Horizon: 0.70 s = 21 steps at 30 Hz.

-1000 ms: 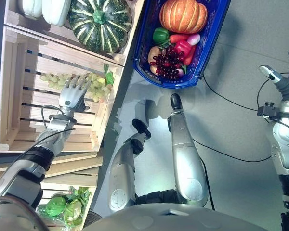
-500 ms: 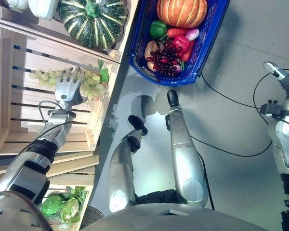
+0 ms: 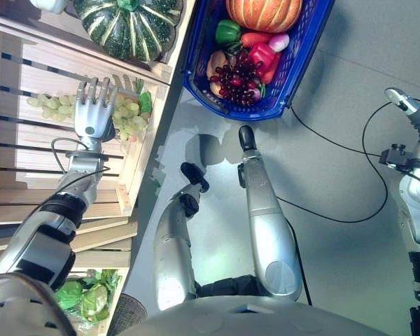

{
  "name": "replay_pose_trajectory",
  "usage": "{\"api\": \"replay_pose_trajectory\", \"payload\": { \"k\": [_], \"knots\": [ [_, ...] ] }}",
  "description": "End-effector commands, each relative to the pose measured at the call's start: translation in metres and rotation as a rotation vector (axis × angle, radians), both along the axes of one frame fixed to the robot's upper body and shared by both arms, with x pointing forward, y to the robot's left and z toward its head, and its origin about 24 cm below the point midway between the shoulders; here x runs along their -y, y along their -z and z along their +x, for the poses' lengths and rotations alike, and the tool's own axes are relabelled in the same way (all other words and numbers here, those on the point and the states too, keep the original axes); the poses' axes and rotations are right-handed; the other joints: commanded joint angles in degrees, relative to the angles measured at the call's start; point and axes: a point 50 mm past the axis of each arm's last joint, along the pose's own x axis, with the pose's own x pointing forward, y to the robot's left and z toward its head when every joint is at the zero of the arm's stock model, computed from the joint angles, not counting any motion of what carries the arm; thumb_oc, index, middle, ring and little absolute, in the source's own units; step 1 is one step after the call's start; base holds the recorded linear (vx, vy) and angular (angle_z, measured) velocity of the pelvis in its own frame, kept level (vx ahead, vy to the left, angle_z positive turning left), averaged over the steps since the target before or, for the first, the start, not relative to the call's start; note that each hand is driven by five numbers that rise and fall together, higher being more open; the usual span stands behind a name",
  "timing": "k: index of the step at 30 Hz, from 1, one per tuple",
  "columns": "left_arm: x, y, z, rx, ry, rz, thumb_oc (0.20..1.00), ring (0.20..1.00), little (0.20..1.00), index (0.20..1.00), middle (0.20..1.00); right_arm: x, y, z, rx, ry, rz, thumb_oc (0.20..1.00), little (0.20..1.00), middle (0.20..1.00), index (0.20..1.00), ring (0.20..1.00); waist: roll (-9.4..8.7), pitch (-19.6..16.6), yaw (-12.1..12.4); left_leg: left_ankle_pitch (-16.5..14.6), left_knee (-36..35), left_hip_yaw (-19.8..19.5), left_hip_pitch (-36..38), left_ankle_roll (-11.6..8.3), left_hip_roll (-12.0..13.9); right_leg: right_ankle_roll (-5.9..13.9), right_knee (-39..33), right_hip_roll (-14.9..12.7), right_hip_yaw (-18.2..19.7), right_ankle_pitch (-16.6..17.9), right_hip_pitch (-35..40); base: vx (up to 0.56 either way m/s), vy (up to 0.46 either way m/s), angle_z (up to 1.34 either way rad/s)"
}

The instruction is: Pick up fruits and vegetables into the basket

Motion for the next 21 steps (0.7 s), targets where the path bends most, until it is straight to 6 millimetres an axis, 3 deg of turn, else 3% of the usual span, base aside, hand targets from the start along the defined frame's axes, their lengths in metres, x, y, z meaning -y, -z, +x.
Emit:
{"api": "replay_pose_trajectory", "payload": {
  "k": [1, 9, 16, 21],
  "knots": [
    [-0.028, 0.01, -0.011, -0.081, -0.083, 0.094, 1.0, 1.0, 1.0, 1.0, 1.0, -0.009, -0.016, -0.008, 0.108, -0.019, -0.019, 1.0, 1.0, 1.0, 1.0, 1.0, -3.18, -1.2, -1.79, -1.08, 2.94, -0.66, -4.27, -1.21, 0.73, 3.66, 1.95, 1.2, -1.48, -3.6, -0.37, 0.0, 0.0, 0.0],
    [-0.027, 0.027, -0.013, -0.18, -0.087, 0.106, 1.0, 1.0, 1.0, 1.0, 1.0, -0.009, -0.019, -0.008, 0.113, -0.028, -0.026, 1.0, 1.0, 1.0, 1.0, 1.0, -3.34, -1.2, -2.23, -1.07, 2.67, -0.17, -4.92, -1.31, 0.94, 3.73, 1.39, 1.26, -1.31, -3.12, -1.2, 0.0, 0.0, 0.0],
    [-0.034, 0.027, -0.014, -0.19, -0.169, 0.224, 1.0, 1.0, 1.0, 1.0, 1.0, -0.009, -0.022, -0.008, 0.118, -0.019, -0.035, 1.0, 1.0, 1.0, 1.0, 1.0, -3.35, -1.2, -2.55, -1.16, 2.88, -0.03, -5.61, -1.37, 1.05, 3.73, 1.41, 1.18, -1.18, -2.97, -2.06, 0.0, 0.0, 0.0],
    [-0.043, 0.021, -0.016, -0.105, -0.281, 0.332, 1.0, 1.0, 1.0, 1.0, 1.0, -0.008, -0.026, -0.006, 0.131, 0.003, -0.039, 1.0, 1.0, 1.0, 1.0, 1.0, -3.48, -1.2, -2.52, -1.24, 3.19, -0.3, -6.7, -1.47, 1.28, 3.62, 1.58, 0.95, -1.24, -2.81, -3.2, 0.0, 0.0, 0.0]
  ]
}}
